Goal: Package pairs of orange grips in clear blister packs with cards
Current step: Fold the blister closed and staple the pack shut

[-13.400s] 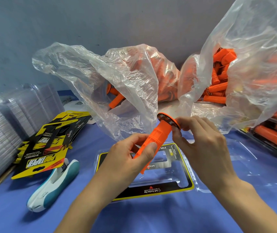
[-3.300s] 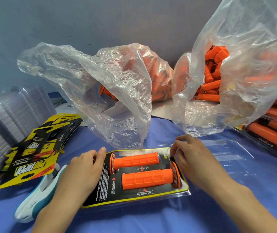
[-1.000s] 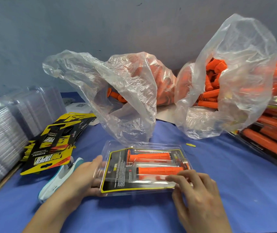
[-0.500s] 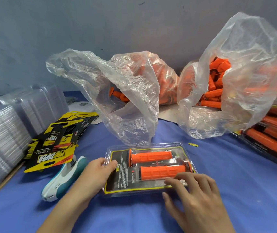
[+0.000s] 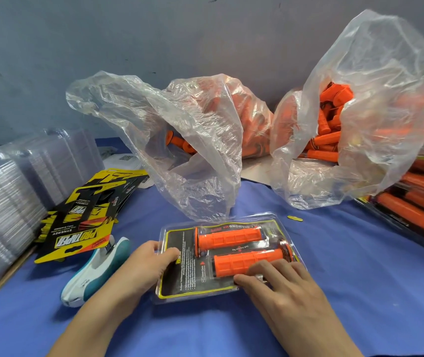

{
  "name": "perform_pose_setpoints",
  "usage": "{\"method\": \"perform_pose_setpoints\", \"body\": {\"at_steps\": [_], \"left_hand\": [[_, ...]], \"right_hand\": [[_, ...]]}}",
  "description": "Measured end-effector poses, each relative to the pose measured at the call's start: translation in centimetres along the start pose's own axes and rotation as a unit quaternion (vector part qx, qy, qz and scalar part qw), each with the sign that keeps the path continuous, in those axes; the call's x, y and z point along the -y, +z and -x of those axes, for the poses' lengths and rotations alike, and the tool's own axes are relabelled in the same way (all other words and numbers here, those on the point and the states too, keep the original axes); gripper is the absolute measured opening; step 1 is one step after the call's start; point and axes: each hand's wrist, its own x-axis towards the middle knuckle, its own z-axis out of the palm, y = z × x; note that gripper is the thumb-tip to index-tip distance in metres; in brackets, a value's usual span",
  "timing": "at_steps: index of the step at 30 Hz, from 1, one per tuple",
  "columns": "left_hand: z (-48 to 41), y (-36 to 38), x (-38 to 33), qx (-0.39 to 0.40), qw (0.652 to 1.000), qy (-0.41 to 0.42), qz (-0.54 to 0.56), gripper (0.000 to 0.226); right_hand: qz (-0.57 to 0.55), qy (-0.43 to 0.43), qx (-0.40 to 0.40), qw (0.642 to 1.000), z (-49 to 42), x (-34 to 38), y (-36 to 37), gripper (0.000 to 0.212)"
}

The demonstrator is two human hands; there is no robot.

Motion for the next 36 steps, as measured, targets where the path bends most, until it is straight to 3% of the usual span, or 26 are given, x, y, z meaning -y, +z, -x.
{"method": "perform_pose_setpoints", "body": {"at_steps": [4, 7, 8, 10, 13, 16, 20, 23, 29, 36], "left_hand": [[0.2, 0.3, -0.3, -0.056, 0.995, 0.039, -0.071, 0.019], [1.0, 0.6, -0.1, -0.127, 0.973, 0.114, -0.154, 0.036], [1.5, 0.5, -0.1, -0.174, 0.947, 0.181, -0.200, 0.039], [2.8, 0.7, -0.3, -0.231, 0.858, 0.367, -0.273, 0.025], [4.8, 2.2, -0.4, -0.152, 0.761, 0.540, -0.326, 0.011], [5.3, 3.9, 0.6, -0.065, 0.699, 0.585, -0.406, 0.016], [5.0, 4.7, 0.9, -0.093, 0.652, 0.610, -0.441, 0.014], [5.2, 5.0, 0.8, -0.119, 0.640, 0.620, -0.438, 0.022], [5.2, 4.6, 0.5, -0.100, 0.655, 0.614, -0.429, 0.022], [4.2, 2.2, 0.9, -0.095, 0.672, 0.598, -0.426, 0.021]], "right_hand": [[-0.001, -0.003, -0.002, 1.000, 0.1, 0.0, -0.3, 0.028], [-0.007, -0.003, -0.003, 1.000, 0.1, 0.1, -0.4, 0.028], [-0.009, -0.002, -0.005, 1.000, 0.1, 0.1, -0.5, 0.029], [-0.012, 0.002, -0.005, 1.000, -0.1, 0.0, -0.6, 0.031], [-0.018, 0.008, 0.012, 1.000, -0.2, -0.2, -0.9, 0.032], [-0.035, 0.011, 0.042, 0.998, -0.1, -0.5, -0.9, 0.030], [-0.054, 0.029, 0.057, 0.997, 0.5, -0.3, -0.6, 0.021], [-0.060, 0.052, 0.049, 0.996, 0.4, -0.1, -0.4, 0.011], [-0.034, 0.066, 0.087, 0.993, 0.5, -0.3, -0.7, 0.026], [-0.052, 0.111, 0.093, 0.988, 0.4, -1.4, -1.5, 0.020]]}}
